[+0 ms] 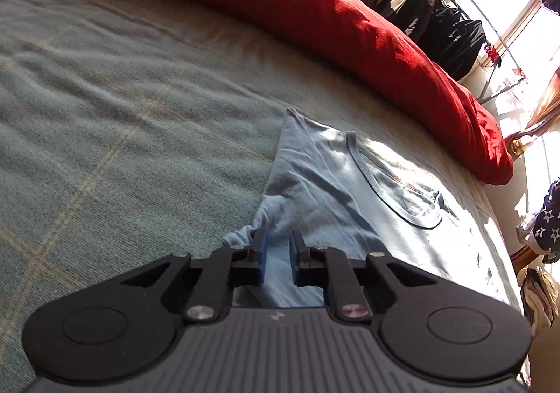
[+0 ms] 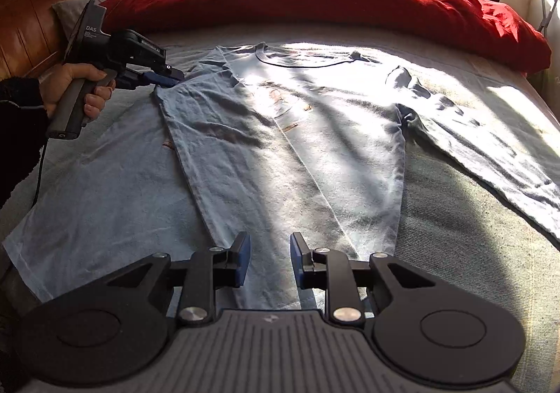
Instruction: Fold clothes
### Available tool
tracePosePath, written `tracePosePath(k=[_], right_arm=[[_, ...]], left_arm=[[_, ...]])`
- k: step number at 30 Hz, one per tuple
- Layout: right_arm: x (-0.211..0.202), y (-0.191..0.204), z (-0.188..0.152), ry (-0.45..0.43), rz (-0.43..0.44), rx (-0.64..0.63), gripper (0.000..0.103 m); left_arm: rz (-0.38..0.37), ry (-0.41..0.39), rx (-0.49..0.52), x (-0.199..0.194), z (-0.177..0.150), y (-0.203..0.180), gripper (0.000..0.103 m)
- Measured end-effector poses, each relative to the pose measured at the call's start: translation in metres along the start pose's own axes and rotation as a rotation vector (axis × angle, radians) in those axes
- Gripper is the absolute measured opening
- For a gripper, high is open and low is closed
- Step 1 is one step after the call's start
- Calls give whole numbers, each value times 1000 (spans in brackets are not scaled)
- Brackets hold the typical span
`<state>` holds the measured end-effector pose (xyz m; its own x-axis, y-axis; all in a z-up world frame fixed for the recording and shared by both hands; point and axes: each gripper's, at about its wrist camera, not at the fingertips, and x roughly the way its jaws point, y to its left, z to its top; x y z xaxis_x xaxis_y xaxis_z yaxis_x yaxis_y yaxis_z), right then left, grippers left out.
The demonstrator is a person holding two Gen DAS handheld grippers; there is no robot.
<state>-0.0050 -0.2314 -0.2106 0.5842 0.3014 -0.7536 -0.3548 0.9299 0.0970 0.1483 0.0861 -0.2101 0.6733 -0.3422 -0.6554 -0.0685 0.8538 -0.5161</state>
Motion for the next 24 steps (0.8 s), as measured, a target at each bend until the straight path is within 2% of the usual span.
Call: tracePosePath(k=[2,4,5,7,11,14,15,18,22,24], right_arm=[[1,-9,-8,11,-5,26,30],[-5,-14,-11,-4,14,46,30],[-8,-15,-11,-16,23,52,32],[-9,-13,-7,-38,34,54,38],[5,-7,2,-29,34,47,39],[7,-13,-4,-15,37,66,39],[7,-16,-7,-11,38,72,39],[1,-21,-15,-9,38,93,39],[-9,-23,-22,-18,39,129,41],[-14,-21,-24,-33,44,136,50]], left_arm=[[34,-9,5,-6,-3,8,13],[5,-24,52,-16,5,-5,21],[-14,-31,81,-16,10,-14,23],[-35,-42,146,-7,17,-35,33],[10,-12,210,40,21,-58,33],[56,-14,213,75,23,-53,30],[48,-32,215,80,26,-52,33],[66,-37,197,90,38,-57,33],[82,-14,275,74,33,-78,33],[52,14,347,55,18,-93,36]])
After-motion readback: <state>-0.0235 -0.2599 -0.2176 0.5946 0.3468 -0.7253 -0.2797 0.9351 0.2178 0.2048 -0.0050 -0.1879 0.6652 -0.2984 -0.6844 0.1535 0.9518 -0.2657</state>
